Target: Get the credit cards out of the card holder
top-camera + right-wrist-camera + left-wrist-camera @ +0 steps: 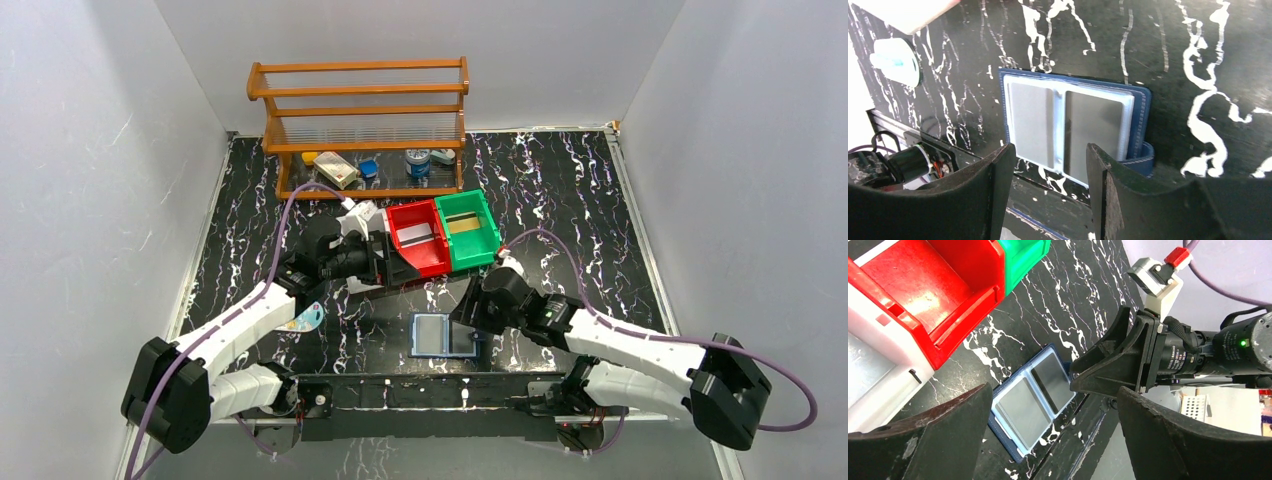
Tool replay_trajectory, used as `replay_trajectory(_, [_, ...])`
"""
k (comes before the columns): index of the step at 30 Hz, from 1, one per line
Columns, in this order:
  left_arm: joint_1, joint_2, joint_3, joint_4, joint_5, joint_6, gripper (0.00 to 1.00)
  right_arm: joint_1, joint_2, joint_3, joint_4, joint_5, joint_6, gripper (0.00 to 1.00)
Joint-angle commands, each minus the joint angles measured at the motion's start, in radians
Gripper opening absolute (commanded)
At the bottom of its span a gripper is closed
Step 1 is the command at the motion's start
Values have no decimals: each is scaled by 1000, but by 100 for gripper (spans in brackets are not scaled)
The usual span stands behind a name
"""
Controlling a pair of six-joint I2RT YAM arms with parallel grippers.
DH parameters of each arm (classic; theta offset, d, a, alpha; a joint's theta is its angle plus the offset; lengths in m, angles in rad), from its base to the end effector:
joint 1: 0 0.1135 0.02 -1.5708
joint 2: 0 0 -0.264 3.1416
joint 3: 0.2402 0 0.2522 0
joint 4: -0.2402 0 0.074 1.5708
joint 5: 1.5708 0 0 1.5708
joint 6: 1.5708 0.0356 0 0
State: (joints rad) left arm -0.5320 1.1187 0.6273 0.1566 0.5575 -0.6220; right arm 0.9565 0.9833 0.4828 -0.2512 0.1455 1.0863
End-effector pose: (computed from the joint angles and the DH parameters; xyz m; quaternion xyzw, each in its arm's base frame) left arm 0.2036 -0.1417 0.2540 0.1240 0.7900 -0.4918 0.3445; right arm 0.1179 0.1581 0.1937 0.0882 0.9111 0.3039 0.2642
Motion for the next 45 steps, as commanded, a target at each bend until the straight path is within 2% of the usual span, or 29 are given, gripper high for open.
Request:
replay_trajectory(1, [2,-4,47,-25,53,48,92,29,55,72,81,-3,-24,62])
replay_trajectory(10, [-11,55,67,-29,129,59,82,81,200,155,-54,79,-2,62])
replay_trajectory(13, [-43,72,73,-30,141,79,82,82,184,148,-100,126,17,62])
replay_trajectory(17, [-140,130,109,-69,105,120,82,82,153,124,-148,189,37,62])
replay_trajectory(28, [-265,245,152,-52,72,103,78,78,87,49,-117,198,81,62])
replay_trajectory(33, [-268,255,140,-61,-1,76,77,78,54,78,-107,181,58,61])
replay_trajectory(38, [-267,149,123,-97,-157,84,77,79,27,86,-36,109,3,61])
replay_trajectory(41, [-267,100,107,-107,-238,81,77,79,57,78,58,43,-22,61])
replay_trajectory(45, [-268,74,98,-108,-266,76,77,80,146,90,60,13,-30,61])
